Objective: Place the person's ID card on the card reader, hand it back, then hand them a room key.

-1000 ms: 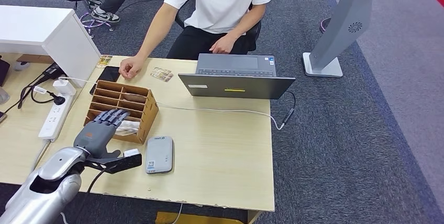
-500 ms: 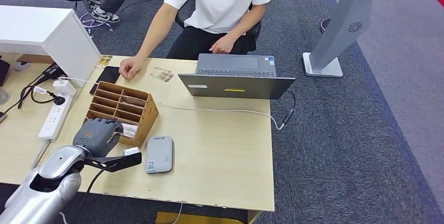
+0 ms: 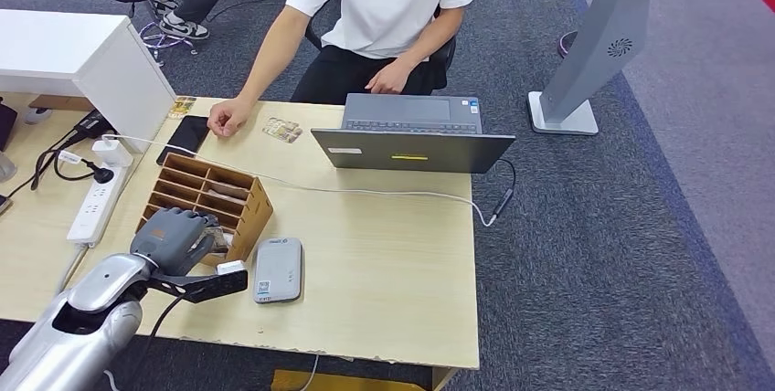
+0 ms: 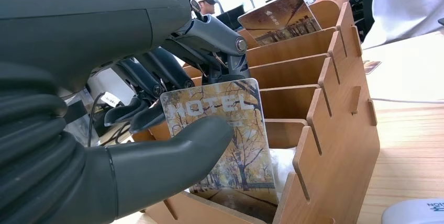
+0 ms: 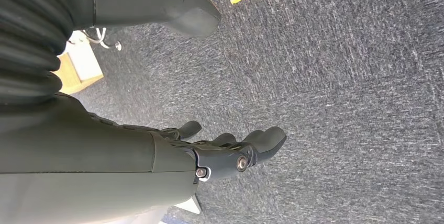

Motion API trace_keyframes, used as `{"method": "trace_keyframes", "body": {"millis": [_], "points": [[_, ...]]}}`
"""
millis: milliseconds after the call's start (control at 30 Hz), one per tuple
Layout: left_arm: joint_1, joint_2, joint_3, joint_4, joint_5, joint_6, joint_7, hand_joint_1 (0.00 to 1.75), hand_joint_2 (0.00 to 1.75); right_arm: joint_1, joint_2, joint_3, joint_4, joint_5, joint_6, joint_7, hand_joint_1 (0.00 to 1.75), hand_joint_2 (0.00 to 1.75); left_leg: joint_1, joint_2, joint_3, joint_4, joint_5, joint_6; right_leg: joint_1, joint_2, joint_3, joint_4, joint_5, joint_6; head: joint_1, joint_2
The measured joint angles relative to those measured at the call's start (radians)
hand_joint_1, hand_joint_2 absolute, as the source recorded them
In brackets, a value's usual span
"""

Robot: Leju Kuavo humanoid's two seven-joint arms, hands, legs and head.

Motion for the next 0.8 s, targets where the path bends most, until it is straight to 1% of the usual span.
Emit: {"method": "trace_keyframes", "body": {"millis": [433, 500, 600, 700, 800], "points": [[-0.004, -0.001, 0.001, 0.000, -0.003, 0.008, 0.004, 1.75, 1.75, 0.000, 0.000, 0.000, 0.000, 0.001, 0.000, 0.000, 0.00, 1.75, 0.000, 0.000, 0.000, 0.000, 0.000, 0.000, 0.000, 0.000, 0.000, 0.000, 0.000, 0.000, 0.000, 0.000], [-0.009, -0.003, 0.006, 0.000, -0.009, 0.027, 0.016, 1.75, 1.75, 0.000, 0.000, -0.001, 0.000, 0.004, 0.000, 0.000, 0.00, 1.75, 0.000, 0.000, 0.000, 0.000, 0.000, 0.000, 0.000, 0.000, 0.000, 0.000, 0.000, 0.000, 0.000, 0.000], [-0.016, -0.011, 0.032, -0.011, -0.022, 0.091, 0.046, 1.75, 1.75, 0.000, 0.000, -0.002, 0.000, 0.007, 0.001, -0.001, 0.00, 1.75, 0.000, 0.000, 0.000, 0.000, 0.000, 0.000, 0.000, 0.000, 0.000, 0.000, 0.000, 0.000, 0.000, 0.000], [-0.025, -0.028, 0.074, -0.045, -0.029, 0.146, 0.069, 1.75, 1.75, 0.000, 0.000, -0.002, 0.000, 0.009, 0.002, -0.002, 0.00, 1.75, 0.000, -0.001, 0.000, 0.000, 0.000, 0.000, 0.000, -0.001, 0.000, 0.000, 0.000, 0.000, 0.000, 0.000], [-0.035, -0.044, 0.122, -0.081, -0.041, 0.172, 0.080, 1.75, 1.75, 0.000, 0.000, -0.002, 0.000, 0.012, 0.002, -0.003, 0.00, 1.75, 0.000, -0.001, 0.000, 0.000, 0.000, 0.000, 0.000, -0.001, 0.000, 0.000, 0.000, 0.000, 0.000, 0.000]]}}
